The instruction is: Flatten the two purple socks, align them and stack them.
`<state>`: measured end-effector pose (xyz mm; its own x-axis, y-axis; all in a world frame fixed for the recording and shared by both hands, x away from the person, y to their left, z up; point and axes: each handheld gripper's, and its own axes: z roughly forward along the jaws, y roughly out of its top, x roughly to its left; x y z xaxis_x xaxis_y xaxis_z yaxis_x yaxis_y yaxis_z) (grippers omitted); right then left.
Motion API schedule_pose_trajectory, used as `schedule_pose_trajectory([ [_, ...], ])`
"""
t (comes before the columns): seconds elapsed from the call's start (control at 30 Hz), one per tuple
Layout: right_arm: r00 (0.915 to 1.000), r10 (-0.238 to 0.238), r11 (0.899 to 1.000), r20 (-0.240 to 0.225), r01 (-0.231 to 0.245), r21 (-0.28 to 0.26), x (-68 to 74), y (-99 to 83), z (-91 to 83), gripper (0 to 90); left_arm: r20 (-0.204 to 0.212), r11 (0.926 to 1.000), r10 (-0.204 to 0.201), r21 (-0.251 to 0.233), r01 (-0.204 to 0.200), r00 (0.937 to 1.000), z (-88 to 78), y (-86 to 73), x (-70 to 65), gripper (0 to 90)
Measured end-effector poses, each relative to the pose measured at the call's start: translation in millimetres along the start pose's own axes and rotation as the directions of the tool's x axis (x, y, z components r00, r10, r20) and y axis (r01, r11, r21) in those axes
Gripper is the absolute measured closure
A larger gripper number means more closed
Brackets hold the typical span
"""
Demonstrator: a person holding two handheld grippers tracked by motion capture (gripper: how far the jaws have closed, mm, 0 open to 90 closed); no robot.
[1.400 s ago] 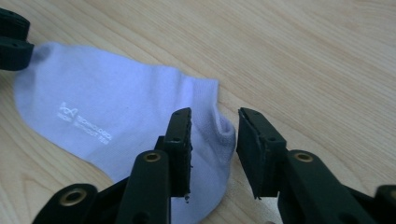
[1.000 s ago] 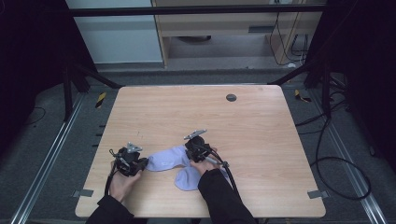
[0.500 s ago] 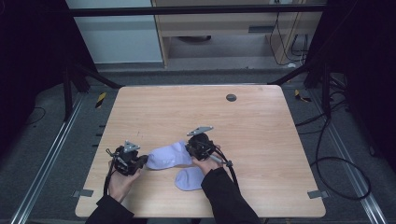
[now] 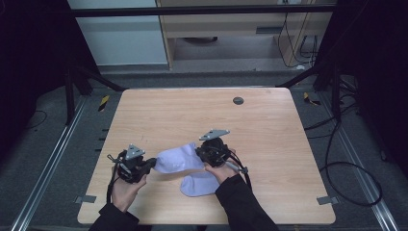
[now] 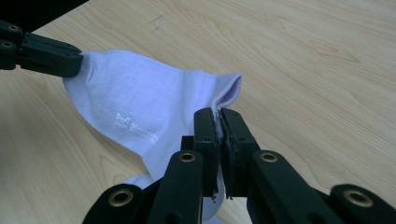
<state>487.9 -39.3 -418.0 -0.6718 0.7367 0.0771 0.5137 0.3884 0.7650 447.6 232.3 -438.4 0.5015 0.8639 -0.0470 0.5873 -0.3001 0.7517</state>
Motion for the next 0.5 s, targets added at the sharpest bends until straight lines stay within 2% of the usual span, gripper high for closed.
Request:
schedule_pose_trajectory([
  [0.23,0.9998,-0.012,1.0,0.018,0.011,0.014,-3.2,-17.7,-30.0,86.0,0.046,0.9996,0.028,-0.005,-0.028,0.9986,-4.1,4.0,-26.7,88.1],
  [0.5,0.9995,0.003,0.999,0.031,-0.004,0.044,-11.3,-41.6,-45.8,86.0,0.099,0.9959,0.081,0.031,-0.084,0.9918,2.7,2.0,-56.0,88.1],
])
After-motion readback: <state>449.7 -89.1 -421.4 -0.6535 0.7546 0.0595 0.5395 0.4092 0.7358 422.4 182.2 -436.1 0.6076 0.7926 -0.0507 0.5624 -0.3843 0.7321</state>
